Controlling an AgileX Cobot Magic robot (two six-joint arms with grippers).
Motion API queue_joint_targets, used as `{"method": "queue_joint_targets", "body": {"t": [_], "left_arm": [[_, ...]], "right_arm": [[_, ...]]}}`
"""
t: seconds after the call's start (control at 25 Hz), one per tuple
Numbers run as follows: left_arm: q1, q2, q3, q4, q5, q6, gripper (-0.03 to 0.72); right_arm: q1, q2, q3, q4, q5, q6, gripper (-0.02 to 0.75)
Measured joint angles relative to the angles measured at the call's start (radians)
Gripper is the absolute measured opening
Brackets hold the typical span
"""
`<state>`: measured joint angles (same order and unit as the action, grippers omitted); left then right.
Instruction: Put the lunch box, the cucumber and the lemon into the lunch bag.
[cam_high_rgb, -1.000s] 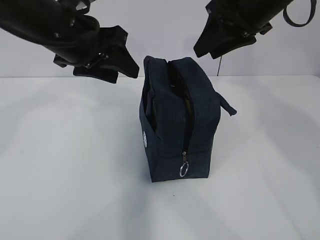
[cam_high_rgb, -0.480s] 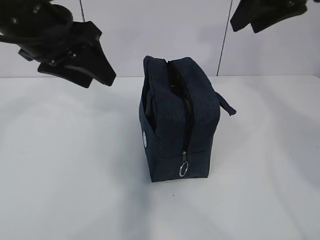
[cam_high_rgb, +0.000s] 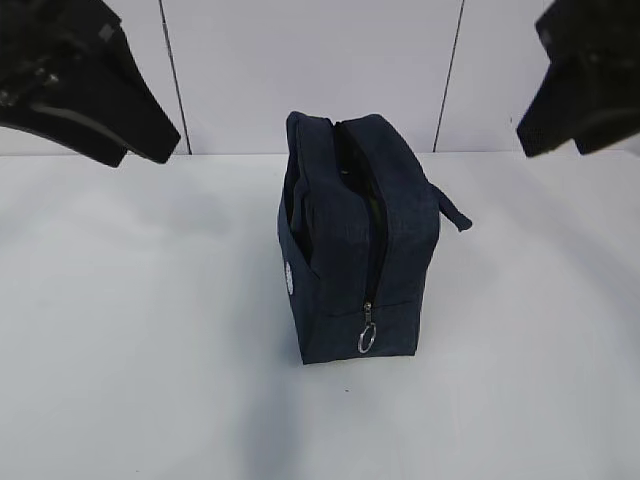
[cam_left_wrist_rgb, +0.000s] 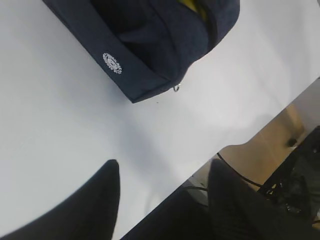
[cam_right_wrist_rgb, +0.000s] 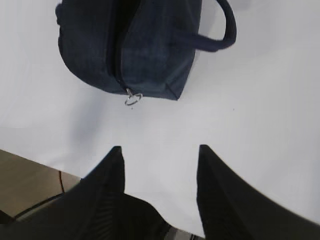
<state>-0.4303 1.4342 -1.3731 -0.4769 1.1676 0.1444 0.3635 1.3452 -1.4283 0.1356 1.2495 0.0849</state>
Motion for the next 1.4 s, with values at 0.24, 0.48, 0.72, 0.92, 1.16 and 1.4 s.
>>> {"method": "queue_joint_targets", "body": {"t": [0.24, 0.48, 0.72, 0.92, 1.16, 1.4], "left_arm": [[0.000, -0.043, 0.000, -0.015, 0.013, -0.002, 0.412], [0.000, -0.043, 0.000, -0.018, 0.013, -0.002, 0.412], [0.000, -0.043, 0.000, -0.022, 0.013, -0.002, 0.412], [0.000, -0.045, 0.000, -0.022, 0.013, -0.002, 0.412], [0.000, -0.045, 0.000, -0.023, -0.006, -0.002, 0.412], [0.000, -0.045, 0.000, -0.026, -0.011, -0.002, 0.412]], "right_arm": [[0.053, -0.087, 0.142, -0.025, 0.001, 0.076, 0.365], [0.057, -0.067, 0.156, -0.053, -0.029, 0.080, 0.366], [0.057, -0.025, 0.182, -0.058, -0.124, 0.082, 0.366], [0.064, -0.033, 0.255, -0.077, -0.261, 0.101, 0.366], [0.226, -0.037, 0.340, -0.328, -0.360, 0.304, 0.366], [0.408, -0.037, 0.416, -0.641, -0.488, 0.618, 0.366]]}}
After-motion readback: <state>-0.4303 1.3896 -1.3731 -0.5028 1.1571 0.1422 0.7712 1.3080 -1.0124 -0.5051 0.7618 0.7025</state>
